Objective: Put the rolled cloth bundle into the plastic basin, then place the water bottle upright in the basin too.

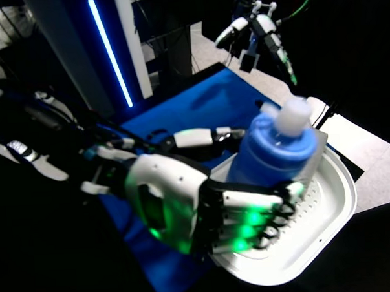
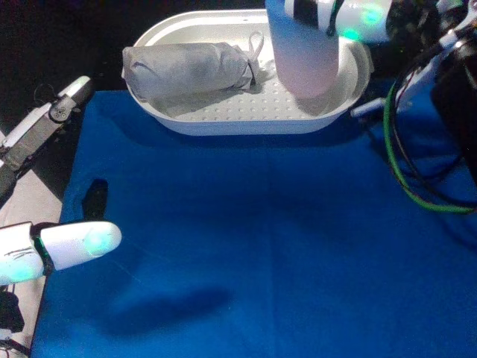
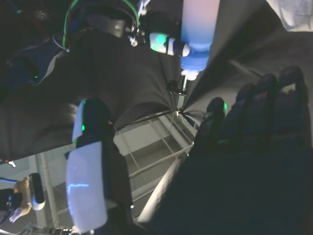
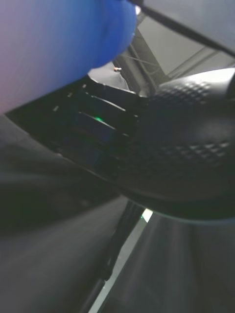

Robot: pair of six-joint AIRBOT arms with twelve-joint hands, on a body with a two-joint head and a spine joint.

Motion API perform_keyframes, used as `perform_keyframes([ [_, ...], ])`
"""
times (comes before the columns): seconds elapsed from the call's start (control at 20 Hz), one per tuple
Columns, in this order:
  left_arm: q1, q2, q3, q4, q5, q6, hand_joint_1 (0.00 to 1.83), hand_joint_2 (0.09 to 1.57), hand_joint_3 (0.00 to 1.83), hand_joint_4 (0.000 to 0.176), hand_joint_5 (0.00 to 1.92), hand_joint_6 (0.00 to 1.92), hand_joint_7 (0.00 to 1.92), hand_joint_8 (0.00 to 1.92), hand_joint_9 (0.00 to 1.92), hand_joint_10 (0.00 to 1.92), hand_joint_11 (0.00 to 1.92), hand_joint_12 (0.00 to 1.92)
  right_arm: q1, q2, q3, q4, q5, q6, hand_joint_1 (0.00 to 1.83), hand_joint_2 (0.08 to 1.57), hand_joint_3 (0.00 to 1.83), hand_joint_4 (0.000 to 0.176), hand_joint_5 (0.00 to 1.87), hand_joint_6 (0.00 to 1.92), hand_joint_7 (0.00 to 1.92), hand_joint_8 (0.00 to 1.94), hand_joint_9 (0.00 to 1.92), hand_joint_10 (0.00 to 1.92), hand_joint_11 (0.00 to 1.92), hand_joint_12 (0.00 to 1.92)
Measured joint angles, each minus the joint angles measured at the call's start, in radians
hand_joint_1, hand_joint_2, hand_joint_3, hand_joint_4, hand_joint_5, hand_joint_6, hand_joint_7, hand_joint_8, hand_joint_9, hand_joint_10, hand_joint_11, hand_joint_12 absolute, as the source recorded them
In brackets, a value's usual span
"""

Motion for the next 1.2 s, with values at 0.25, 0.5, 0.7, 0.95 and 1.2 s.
perform_keyframes([
  [0.25, 0.000, 0.000, 0.002, 0.000, 0.000, -0.001, 0.58, 0.82, 0.00, 0.176, 0.00, 0.00, 0.00, 0.00, 0.00, 0.00, 0.00, 0.00, -0.055, -0.038, 0.051, 0.011, -0.006, 0.127, 1.13, 1.18, 0.00, 0.000, 0.84, 1.18, 0.95, 1.31, 1.03, 1.60, 0.98, 1.82],
  [0.5, 0.000, 0.000, 0.002, 0.000, -0.001, -0.003, 0.58, 0.82, 0.00, 0.176, 0.00, 0.00, 0.00, 0.00, 0.00, 0.00, 0.00, 0.00, -0.060, -0.038, 0.051, 0.008, -0.005, 0.129, 1.22, 1.17, 0.00, 0.000, 0.84, 1.02, 0.95, 1.26, 0.97, 1.36, 0.89, 1.60],
  [0.7, 0.000, 0.000, 0.002, 0.001, -0.002, -0.005, 0.49, 0.86, 0.02, 0.176, 0.00, 0.00, 0.00, 0.00, 0.00, 0.00, 0.00, 0.00, -0.073, -0.038, 0.051, 0.015, -0.005, 0.135, 1.24, 1.18, 0.00, 0.000, 0.78, 1.06, 0.95, 1.26, 0.89, 1.08, 0.78, 1.44],
  [0.95, 0.000, -0.001, 0.002, -0.001, -0.002, -0.011, 0.47, 0.84, 0.00, 0.175, 0.00, 0.00, 0.00, 0.00, 0.00, 0.00, 0.00, 0.00, -0.074, -0.038, 0.051, 0.013, -0.004, 0.137, 0.93, 1.08, 0.00, 0.000, 0.70, 0.00, 0.85, 0.22, 0.61, 0.72, 0.32, 1.37],
  [1.2, 0.000, -0.002, 0.002, 0.000, -0.002, -0.011, 0.45, 0.85, 0.00, 0.176, 0.00, 0.00, 0.00, 0.00, 0.00, 0.00, 0.00, 0.00, -0.074, -0.037, 0.051, 0.014, -0.006, 0.137, 0.87, 1.09, 0.00, 0.045, 0.52, 0.00, 0.75, 0.00, 0.62, 0.47, 0.27, 1.41],
])
